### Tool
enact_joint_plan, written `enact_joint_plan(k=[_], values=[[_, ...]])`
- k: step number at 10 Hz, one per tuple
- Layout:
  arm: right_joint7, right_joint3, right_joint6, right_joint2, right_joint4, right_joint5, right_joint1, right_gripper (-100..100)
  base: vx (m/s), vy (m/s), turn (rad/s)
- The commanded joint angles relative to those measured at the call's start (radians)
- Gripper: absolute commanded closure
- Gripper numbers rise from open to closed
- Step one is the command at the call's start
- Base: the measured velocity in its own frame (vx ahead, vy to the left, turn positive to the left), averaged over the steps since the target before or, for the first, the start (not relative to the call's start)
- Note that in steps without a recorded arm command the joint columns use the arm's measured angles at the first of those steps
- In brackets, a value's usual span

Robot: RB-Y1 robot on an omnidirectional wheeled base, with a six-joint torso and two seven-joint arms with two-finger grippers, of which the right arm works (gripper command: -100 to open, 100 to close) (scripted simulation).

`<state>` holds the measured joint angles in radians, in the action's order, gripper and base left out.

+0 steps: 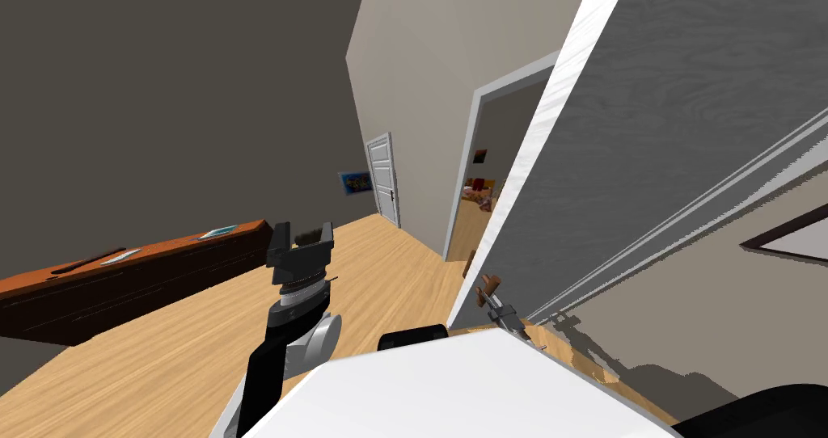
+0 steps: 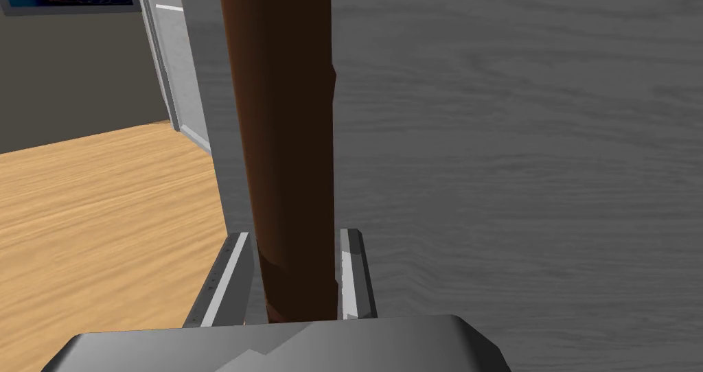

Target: Pull the door open

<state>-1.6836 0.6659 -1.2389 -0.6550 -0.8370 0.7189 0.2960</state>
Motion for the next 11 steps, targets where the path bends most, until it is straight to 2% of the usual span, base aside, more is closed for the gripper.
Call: enact_joint_plan(k=[1, 5, 6, 11], values=[[-0.01, 0.009, -0.015, -0.003, 0.01, -0.003, 0.005, 100, -0.21, -0.043, 0.164], [-0.03, 0.025, -0.045, -0.011, 0.037, -0.01, 0.001, 100, -0.218, -0.056, 0.134], [-0.026, 0.022, -0.037, -0.01, 0.032, -0.009, 0.0, 100, -0.081, -0.025, 0.028], [-0.051, 0.044, -0.067, -0.014, 0.071, -0.015, -0.013, 100, -0.168, -0.041, 0.125]])
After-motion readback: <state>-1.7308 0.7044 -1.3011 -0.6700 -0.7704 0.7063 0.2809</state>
